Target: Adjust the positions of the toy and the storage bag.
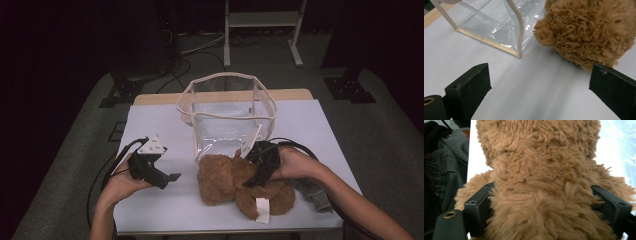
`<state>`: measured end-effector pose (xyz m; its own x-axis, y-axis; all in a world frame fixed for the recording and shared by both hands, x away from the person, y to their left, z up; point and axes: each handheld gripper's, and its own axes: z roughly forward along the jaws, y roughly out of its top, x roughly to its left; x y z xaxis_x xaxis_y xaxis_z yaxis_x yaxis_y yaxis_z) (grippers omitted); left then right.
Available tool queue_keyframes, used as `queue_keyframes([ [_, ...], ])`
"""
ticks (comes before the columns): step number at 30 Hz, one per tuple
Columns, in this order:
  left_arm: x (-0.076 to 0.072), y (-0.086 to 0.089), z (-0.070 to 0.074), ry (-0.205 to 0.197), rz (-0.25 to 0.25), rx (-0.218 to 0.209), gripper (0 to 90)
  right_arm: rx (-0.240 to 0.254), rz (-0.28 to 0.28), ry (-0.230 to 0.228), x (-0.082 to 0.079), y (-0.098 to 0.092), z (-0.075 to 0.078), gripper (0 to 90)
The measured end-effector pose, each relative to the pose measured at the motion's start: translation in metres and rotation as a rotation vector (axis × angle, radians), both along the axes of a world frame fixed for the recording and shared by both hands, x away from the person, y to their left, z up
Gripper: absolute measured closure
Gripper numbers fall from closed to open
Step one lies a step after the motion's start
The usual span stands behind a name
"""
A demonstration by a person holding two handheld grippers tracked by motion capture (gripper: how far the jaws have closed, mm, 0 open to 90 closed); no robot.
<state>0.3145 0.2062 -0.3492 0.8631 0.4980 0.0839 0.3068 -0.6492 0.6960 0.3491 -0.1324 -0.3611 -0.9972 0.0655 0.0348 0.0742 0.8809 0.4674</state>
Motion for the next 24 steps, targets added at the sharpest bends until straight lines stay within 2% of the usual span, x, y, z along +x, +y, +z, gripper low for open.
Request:
queue_keyframes([
  [4,0.0,0.0,0.0,-0.001,-0.003,0.001,2.8,0.009,0.002,0.002,0.001,-0.002,-0.006,15.5],
  [8,0.0,0.0,0.0,0.001,-0.007,0.003,2.8,0.019,0.001,0.001,0.001,-0.002,-0.011,20.5],
  [15,0.001,-0.001,-0.002,0.01,-0.007,-0.001,2.8,0.034,-0.017,0.004,0.003,-0.006,-0.013,37.0],
  [19,0.001,0.0,-0.002,0.011,-0.006,-0.001,2.9,0.045,-0.023,0.022,0.005,-0.009,-0.01,47.8],
  [24,0.002,0.001,-0.002,0.011,-0.003,-0.003,2.9,0.062,-0.011,0.006,0.004,-0.013,-0.001,55.0],
])
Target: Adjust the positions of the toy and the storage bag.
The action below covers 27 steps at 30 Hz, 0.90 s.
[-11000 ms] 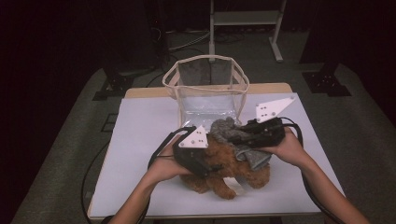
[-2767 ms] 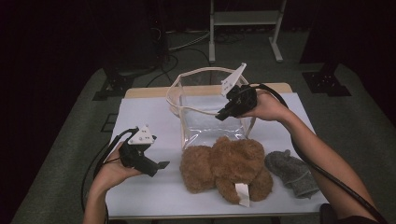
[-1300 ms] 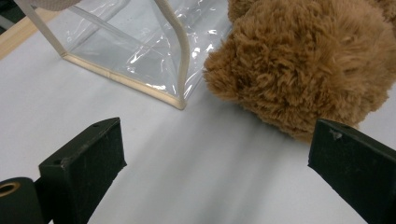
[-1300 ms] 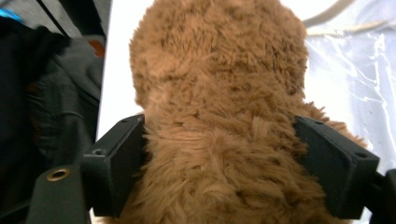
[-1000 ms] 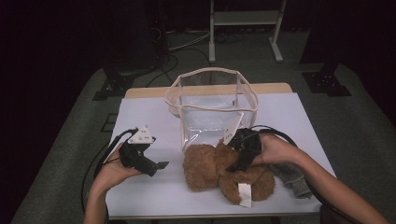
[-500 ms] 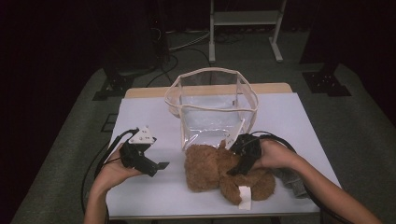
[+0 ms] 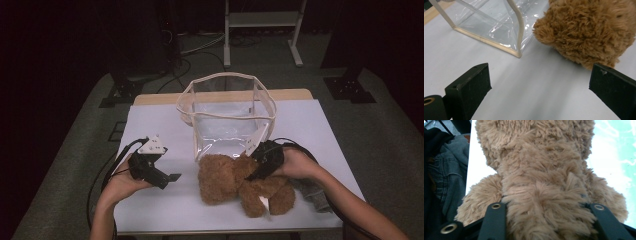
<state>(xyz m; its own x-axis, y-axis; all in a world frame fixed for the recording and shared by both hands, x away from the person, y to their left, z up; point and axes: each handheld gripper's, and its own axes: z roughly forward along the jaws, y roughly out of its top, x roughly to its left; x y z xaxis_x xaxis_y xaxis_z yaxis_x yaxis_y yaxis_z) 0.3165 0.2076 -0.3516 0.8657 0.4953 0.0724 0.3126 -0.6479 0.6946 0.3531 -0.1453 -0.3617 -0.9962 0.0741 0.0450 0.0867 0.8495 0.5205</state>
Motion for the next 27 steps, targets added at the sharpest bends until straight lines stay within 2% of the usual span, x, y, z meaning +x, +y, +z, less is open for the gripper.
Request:
queue_keyframes([
  [3,0.0,0.001,0.0,-0.001,0.002,-0.002,2.8,0.008,0.01,-0.018,-0.001,-0.001,0.006,56.3],
  [9,0.0,0.005,0.001,-0.002,0.013,-0.009,2.9,0.026,0.012,-0.022,-0.003,-0.001,0.016,57.1],
  [19,0.001,0.013,0.0,0.002,0.036,-0.017,2.9,0.065,0.028,-0.053,-0.01,-0.004,0.044,58.8],
  [27,0.002,0.015,0.0,0.0,0.04,-0.02,2.9,0.124,0.025,-0.062,-0.015,-0.007,0.062,60.5],
])
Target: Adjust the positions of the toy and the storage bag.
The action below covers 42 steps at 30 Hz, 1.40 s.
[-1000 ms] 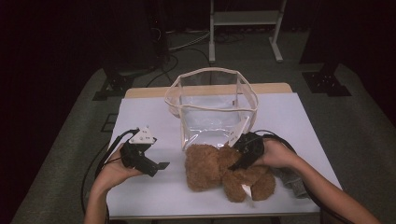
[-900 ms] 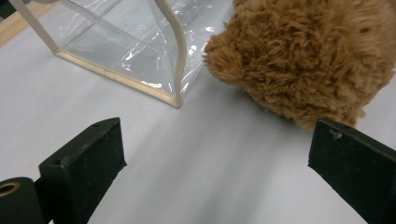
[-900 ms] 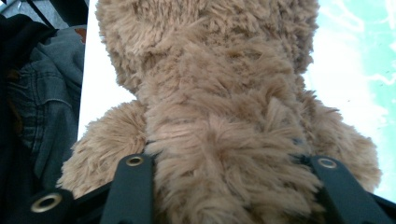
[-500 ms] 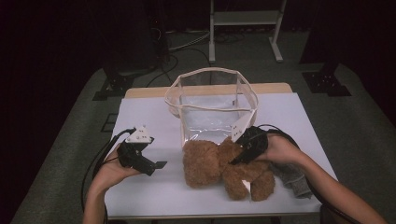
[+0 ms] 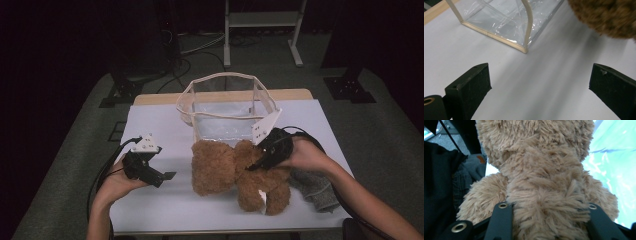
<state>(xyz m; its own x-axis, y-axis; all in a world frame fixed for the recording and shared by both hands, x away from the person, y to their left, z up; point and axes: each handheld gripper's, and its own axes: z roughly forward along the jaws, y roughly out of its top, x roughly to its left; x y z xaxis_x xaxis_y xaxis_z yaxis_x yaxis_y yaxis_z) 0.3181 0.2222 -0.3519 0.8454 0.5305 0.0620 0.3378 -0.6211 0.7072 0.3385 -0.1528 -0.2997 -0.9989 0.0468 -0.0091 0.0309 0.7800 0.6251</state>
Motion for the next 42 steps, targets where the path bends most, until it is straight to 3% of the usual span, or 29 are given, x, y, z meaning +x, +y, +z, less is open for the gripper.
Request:
queue_keyframes([
  [8,0.0,0.002,0.0,0.005,0.006,-0.004,2.9,0.045,0.012,-0.028,-0.006,0.001,0.036,60.9],
  [18,0.0,0.006,0.001,0.004,0.012,-0.008,2.9,0.079,0.006,-0.049,0.003,0.004,0.085,60.8],
  [29,0.001,0.008,0.0,0.005,0.012,-0.008,2.9,0.073,0.017,-0.128,0.007,0.023,0.165,60.6],
  [33,0.001,0.01,0.001,0.006,0.012,-0.012,2.8,0.065,0.003,-0.157,0.013,0.029,0.188,60.6],
  [42,0.001,0.011,-0.001,0.015,0.024,-0.023,2.8,0.055,0.0,-0.148,0.039,0.045,0.213,60.5],
])
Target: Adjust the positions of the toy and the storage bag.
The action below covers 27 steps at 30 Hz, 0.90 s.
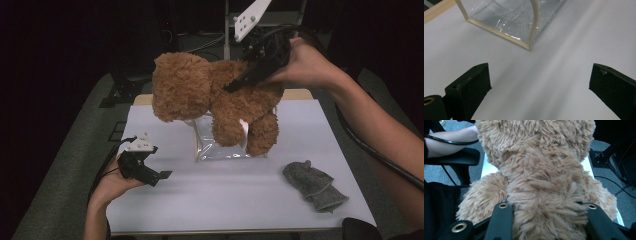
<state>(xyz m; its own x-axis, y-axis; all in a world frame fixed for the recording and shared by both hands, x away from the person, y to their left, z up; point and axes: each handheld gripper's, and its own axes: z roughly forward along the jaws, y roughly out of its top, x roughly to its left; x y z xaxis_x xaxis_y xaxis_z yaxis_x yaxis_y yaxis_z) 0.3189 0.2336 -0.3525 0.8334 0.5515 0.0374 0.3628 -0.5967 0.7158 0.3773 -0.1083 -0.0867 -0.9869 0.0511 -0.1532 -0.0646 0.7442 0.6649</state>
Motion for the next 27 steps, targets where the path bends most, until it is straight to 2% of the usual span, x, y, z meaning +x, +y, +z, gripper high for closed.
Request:
queue_keyframes([
  [9,0.002,0.002,-0.002,0.005,0.004,-0.001,2.9,-0.008,-0.025,0.01,0.042,0.013,0.009,60.3],
  [20,0.004,0.005,-0.005,0.01,0.005,0.003,2.8,-0.004,-0.06,0.053,0.106,0.027,-0.003,60.2],
  [27,0.002,0.008,-0.003,0.006,0.013,-0.004,2.9,-0.015,-0.112,0.043,0.133,0.029,-0.004,60.1],
])
